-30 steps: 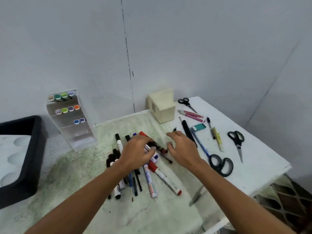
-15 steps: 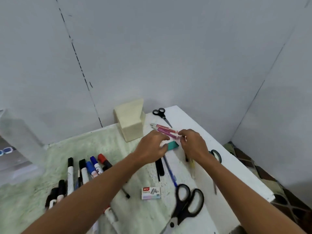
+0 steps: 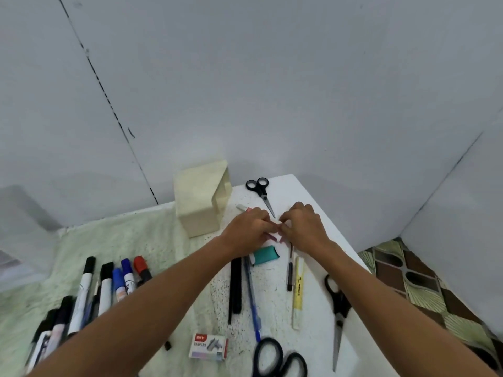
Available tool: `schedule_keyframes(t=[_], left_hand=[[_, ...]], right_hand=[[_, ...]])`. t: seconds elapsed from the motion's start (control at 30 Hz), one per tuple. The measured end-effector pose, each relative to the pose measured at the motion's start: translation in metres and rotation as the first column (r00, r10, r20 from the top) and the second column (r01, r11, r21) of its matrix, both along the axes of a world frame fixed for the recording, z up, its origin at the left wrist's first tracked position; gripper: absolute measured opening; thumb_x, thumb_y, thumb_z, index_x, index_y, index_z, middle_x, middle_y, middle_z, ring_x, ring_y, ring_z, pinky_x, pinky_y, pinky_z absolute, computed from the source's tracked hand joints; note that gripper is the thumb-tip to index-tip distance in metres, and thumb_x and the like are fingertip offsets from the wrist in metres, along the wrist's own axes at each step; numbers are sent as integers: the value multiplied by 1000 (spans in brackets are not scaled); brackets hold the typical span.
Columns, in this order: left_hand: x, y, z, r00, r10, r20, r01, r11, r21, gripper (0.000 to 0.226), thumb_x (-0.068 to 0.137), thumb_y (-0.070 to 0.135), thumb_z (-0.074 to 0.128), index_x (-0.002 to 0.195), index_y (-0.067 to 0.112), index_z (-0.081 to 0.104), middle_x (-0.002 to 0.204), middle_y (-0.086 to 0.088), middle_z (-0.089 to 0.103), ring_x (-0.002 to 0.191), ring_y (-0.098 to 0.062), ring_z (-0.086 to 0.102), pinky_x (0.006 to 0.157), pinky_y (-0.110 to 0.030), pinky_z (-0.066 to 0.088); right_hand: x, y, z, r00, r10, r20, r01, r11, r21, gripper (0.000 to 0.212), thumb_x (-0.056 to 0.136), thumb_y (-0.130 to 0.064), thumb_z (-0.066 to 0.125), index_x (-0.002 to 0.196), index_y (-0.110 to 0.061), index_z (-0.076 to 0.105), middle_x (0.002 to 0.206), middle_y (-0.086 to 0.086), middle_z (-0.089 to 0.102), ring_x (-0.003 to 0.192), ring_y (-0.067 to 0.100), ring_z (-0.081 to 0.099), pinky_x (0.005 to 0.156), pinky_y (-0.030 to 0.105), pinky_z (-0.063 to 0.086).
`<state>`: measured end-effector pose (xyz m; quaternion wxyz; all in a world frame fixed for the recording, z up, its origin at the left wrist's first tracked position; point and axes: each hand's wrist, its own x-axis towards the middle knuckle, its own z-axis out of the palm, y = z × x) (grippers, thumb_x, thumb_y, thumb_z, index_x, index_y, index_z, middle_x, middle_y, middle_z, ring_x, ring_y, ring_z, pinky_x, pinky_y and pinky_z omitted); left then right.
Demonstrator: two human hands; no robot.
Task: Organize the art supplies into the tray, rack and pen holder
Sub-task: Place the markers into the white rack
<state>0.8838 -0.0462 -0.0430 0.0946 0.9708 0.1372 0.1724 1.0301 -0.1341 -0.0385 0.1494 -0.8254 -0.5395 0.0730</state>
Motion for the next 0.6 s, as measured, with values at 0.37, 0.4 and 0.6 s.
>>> schedule_keyframes(t=[0.37,0.4,0.6], left_hand=[[-7,0,49,891,288,350,-56,837,-545,35,71,4,80,103,9,67,76,3,66,67,-12,65,68,-22,55],[-10,-1,57,876,323,359,-42,790,-611,43,70,3,81,108,12,65,75,3,65,66,-14,65,68,-21,55],[-59,-2,95,829,401,390,95,586,-805,45,69,4,82,110,13,66,80,-4,59,64,-27,68,63,-45,60]], right_hand=[[6,8,51,525,81,-847,410,848,335,14,83,-4,67,86,-17,62,84,4,70,73,14,62,59,24,42],[3,9,58,520,95,-849,427,832,354,12,84,-5,64,88,-16,63,83,3,70,73,14,63,60,26,43],[-43,22,98,508,248,-825,362,808,465,16,87,-4,60,93,-16,68,79,8,66,70,20,59,59,28,44]])
